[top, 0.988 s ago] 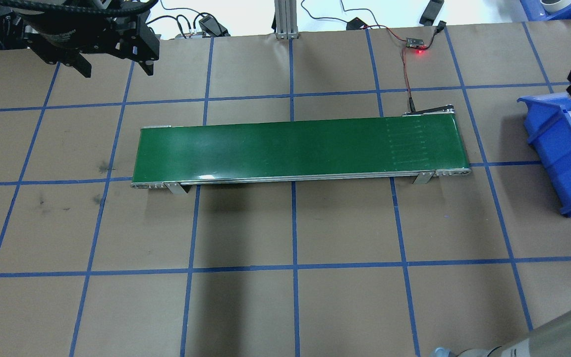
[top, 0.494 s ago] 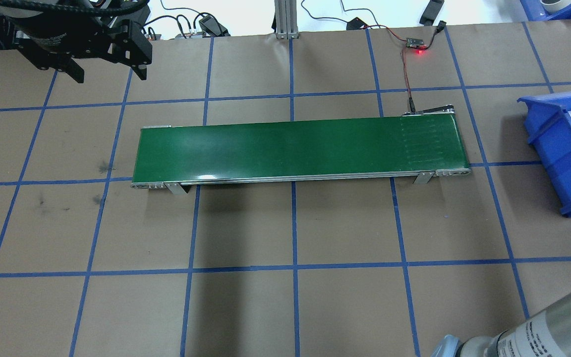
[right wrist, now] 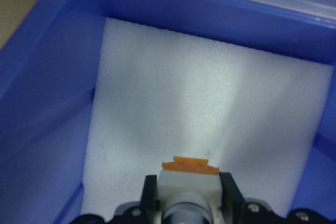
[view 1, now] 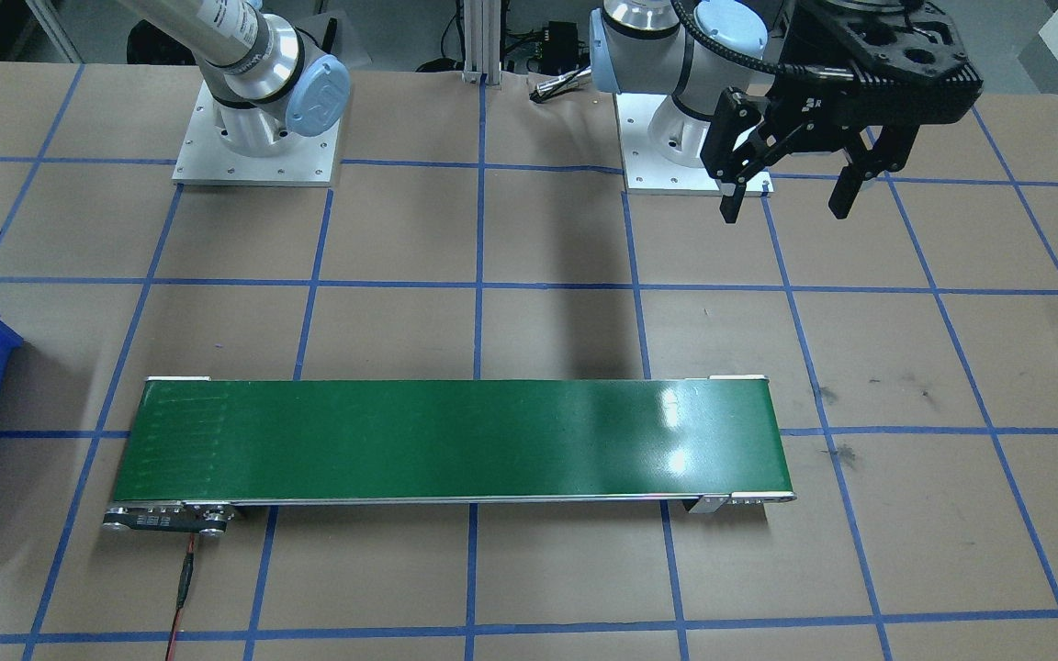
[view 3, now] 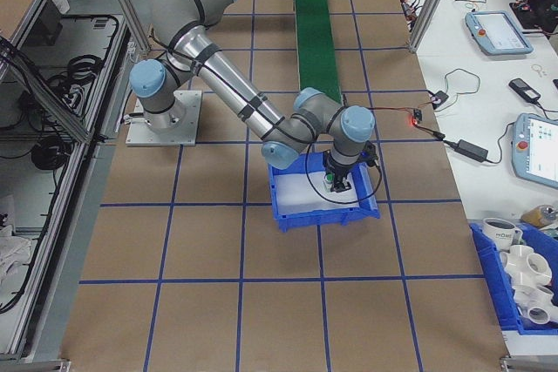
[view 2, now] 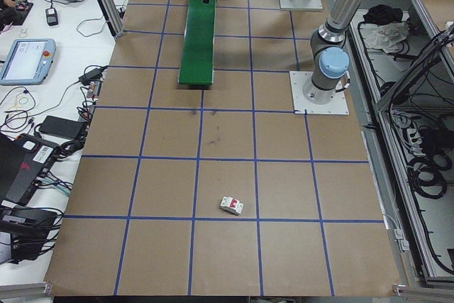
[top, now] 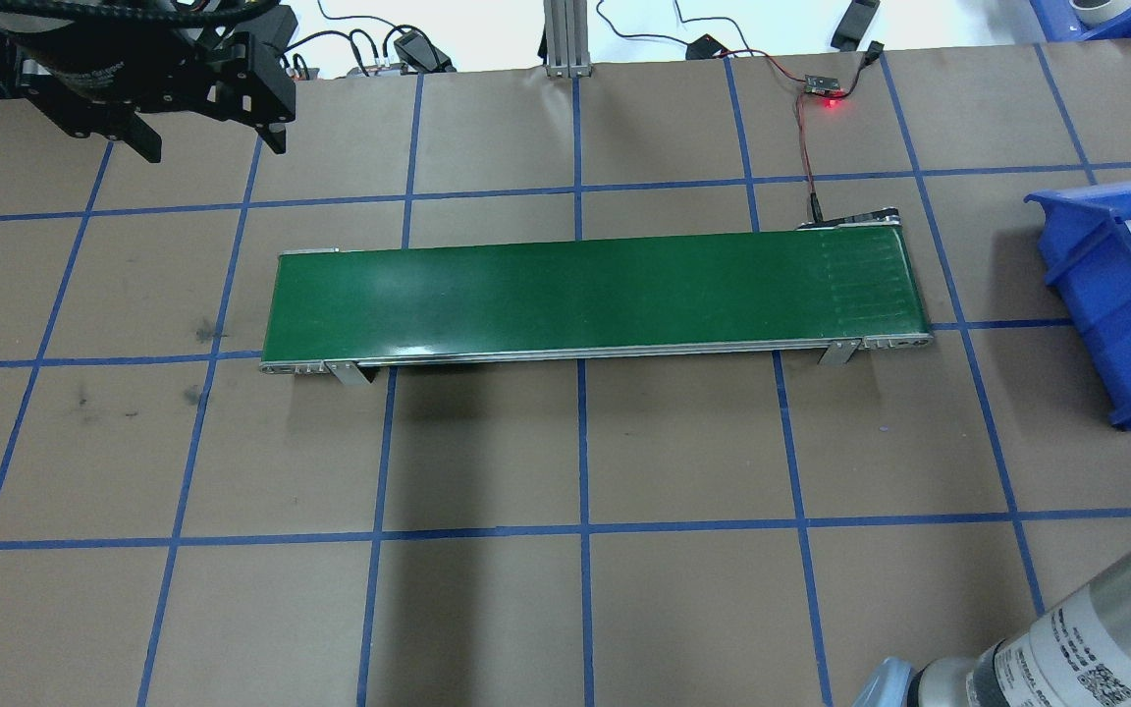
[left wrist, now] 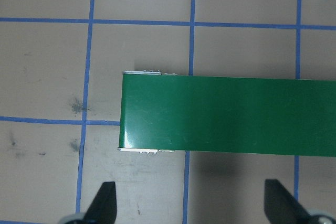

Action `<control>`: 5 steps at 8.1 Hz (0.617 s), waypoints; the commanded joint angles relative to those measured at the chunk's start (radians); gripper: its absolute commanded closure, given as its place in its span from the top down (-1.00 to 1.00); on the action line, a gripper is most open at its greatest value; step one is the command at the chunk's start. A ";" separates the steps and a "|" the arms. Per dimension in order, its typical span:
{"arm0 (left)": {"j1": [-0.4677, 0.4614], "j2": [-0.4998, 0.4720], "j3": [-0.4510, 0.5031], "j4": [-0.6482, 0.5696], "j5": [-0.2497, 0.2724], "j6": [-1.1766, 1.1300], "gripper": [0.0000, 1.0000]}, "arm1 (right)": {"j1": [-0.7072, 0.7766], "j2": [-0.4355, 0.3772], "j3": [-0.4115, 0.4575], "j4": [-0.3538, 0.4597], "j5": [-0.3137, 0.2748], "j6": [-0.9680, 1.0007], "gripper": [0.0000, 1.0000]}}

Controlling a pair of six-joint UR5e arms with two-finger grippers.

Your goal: Move button from left to right

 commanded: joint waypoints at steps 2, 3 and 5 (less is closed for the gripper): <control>-0.001 0.009 -0.011 0.010 0.014 -0.063 1.00 | -0.011 0.025 0.020 -0.001 -0.002 0.034 -0.83; 0.000 0.009 -0.006 0.010 0.007 -0.068 1.00 | -0.011 0.024 0.020 -0.001 0.000 0.039 -0.33; 0.002 0.002 -0.005 0.013 0.002 -0.054 1.00 | -0.013 0.020 0.020 0.000 -0.003 0.038 1.00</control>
